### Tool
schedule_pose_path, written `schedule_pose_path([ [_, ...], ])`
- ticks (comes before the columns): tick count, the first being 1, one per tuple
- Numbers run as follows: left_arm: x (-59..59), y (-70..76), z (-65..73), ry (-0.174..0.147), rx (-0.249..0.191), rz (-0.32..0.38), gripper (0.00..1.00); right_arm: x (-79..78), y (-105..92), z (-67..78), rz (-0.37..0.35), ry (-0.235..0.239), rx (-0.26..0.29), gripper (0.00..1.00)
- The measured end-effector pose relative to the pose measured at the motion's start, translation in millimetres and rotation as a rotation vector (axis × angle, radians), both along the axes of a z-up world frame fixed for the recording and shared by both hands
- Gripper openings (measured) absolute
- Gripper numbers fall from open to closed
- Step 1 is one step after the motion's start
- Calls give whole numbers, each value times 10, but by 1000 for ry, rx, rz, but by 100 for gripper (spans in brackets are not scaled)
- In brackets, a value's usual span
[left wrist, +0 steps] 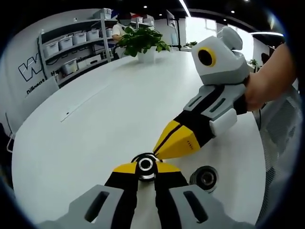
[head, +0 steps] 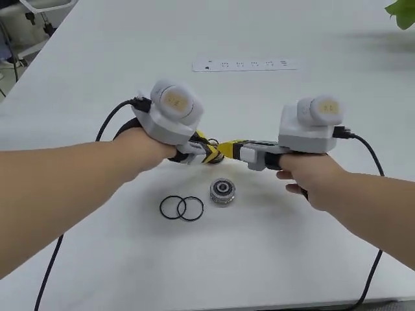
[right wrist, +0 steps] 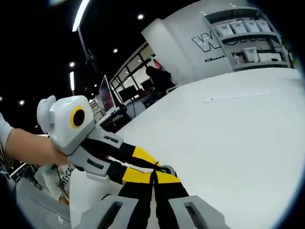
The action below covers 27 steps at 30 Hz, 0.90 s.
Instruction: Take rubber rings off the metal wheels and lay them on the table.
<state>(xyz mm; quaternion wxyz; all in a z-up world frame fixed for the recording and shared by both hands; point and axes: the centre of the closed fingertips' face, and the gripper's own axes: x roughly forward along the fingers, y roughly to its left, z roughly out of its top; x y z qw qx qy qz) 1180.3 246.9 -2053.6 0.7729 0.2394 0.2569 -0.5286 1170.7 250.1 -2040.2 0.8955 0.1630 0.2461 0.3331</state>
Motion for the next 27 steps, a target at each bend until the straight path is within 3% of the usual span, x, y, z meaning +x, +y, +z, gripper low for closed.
schedule_pose_path([
  [5, -26, 41, 83, 5, -22, -12, 9, 6, -25, 40, -12, -3, 16, 0],
  [8, -44, 62, 159, 17, -50, -9, 17, 10, -28, 76, -17, -5, 33, 0],
  [11, -90, 70, 249, 47, -92, -3, 20, 15, -26, 111, -16, -9, 40, 0],
  [17, -146, 163, 329, 25, -94, -29, 27, 33, -23, 163, -17, -13, 62, 0],
  [27, -199, 318, 500, 40, -160, -9, 39, 7, 43, 221, 2, -13, 77, 0],
])
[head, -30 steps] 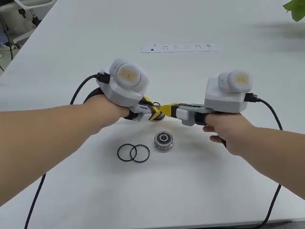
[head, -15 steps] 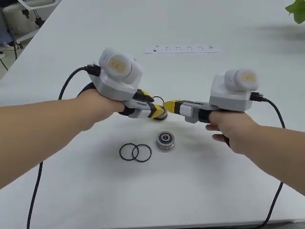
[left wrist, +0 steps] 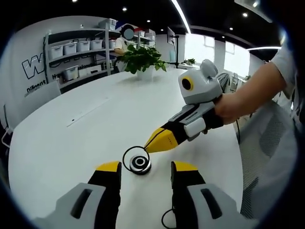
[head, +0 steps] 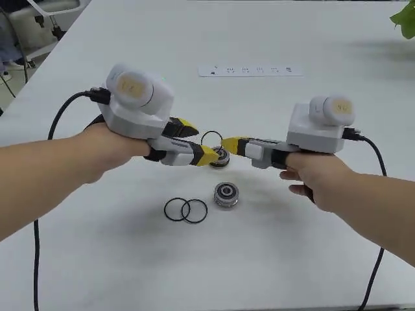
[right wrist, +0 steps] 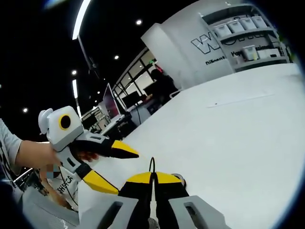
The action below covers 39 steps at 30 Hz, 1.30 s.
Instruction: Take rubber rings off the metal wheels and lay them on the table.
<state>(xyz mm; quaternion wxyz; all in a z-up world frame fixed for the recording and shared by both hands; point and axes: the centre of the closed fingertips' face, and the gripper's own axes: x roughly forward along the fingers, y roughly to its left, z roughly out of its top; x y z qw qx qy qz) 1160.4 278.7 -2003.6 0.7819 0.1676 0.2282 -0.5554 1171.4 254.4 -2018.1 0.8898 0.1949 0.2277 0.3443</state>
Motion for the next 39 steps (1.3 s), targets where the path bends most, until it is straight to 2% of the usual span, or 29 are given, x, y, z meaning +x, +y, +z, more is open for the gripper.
schedule_pose_path([
  [11, 6, 292, 58, -1, -17, 37, 47, -61, 180, -7, 42, 12, 10, 0],
  [21, 47, 458, 149, -11, -35, 62, 49, -108, 378, -22, 95, 22, 11, 0],
  [27, 60, 541, 136, -8, -30, 70, 50, -144, 475, -37, 126, 25, 6, 0],
  [39, -19, 657, 67, -1, -4, 62, 51, -271, 600, -152, 195, 39, -43, 0],
])
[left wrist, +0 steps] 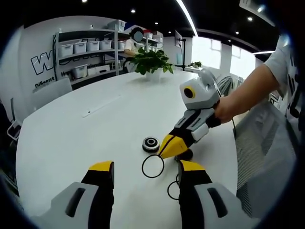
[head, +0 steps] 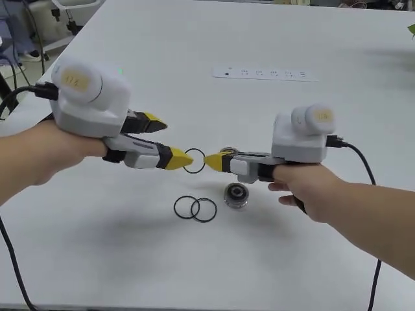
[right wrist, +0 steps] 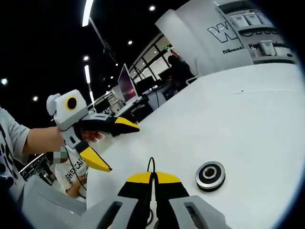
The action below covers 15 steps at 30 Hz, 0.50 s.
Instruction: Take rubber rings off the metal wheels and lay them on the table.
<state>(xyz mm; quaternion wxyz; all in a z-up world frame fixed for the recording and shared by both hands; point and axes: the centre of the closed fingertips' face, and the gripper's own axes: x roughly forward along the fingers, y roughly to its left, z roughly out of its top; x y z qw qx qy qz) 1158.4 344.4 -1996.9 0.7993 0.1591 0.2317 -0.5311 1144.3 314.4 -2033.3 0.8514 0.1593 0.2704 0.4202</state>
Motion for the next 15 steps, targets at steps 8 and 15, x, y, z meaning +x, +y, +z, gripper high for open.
schedule_pose_path([
  [8, -30, 33, -24, 3, 13, -6, 52, -55, 25, -90, 47, -14, -59, 6],
  [15, -27, 24, -23, 5, 16, -9, 52, -60, -1, -115, 71, -46, -109, 20],
])
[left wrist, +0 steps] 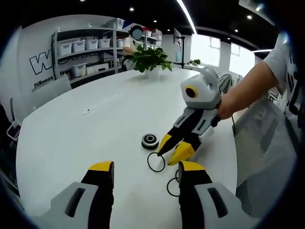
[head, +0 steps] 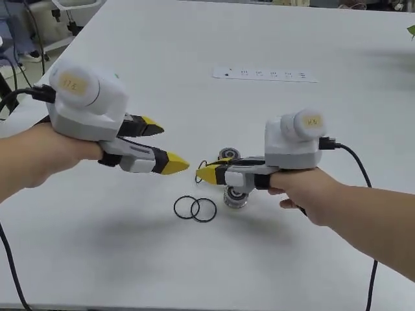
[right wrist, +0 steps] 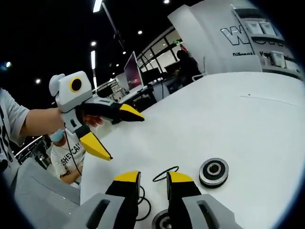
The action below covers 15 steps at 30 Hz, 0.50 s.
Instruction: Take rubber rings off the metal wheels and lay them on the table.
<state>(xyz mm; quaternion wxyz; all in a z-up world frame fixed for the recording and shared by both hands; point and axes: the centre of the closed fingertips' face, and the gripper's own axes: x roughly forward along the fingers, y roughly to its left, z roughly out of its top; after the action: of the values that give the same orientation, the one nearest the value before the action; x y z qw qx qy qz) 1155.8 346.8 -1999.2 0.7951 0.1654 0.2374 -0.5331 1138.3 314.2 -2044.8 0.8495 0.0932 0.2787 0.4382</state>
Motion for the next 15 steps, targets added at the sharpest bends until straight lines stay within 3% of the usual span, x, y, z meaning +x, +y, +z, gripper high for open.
schedule_pose_path([
  [15, 2, -93, -13, 7, 8, -14, 51, 83, -257, 51, -50, -35, -14, 28],
])
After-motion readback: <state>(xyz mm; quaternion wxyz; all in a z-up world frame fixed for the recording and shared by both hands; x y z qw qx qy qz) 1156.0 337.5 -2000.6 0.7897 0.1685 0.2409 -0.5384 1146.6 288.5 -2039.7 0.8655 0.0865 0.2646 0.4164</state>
